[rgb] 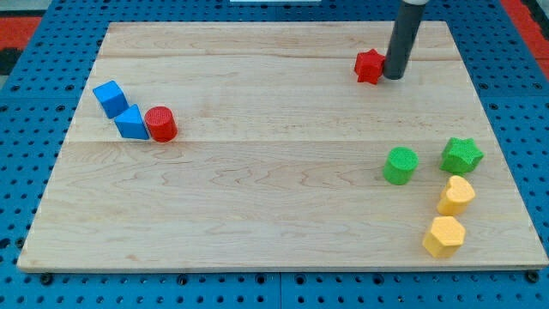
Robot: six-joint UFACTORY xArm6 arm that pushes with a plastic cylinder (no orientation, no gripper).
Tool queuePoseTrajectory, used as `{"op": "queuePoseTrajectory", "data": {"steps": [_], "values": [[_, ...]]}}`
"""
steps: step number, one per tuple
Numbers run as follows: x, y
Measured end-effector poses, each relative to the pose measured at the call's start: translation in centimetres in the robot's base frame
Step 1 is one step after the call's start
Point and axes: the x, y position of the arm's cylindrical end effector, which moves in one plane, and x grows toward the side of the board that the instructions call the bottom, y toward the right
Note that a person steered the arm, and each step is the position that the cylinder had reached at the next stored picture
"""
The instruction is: Place the red star above the red circle
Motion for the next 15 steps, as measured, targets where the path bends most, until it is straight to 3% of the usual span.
{"op": "queuePoseTrajectory", "data": {"steps": [1, 3, 5, 7, 9, 10, 11, 12, 13, 14, 15], "values": [[-2.1, 0.5], [-0.4, -17.2], [-3.7, -15.3], [-0.4, -13.0], [1.1, -25.7], [-2.5, -17.1], [1.4, -10.4], [3.6, -15.8], [2.2, -26.1], [0.4, -25.3], [1.6, -20.0]]}}
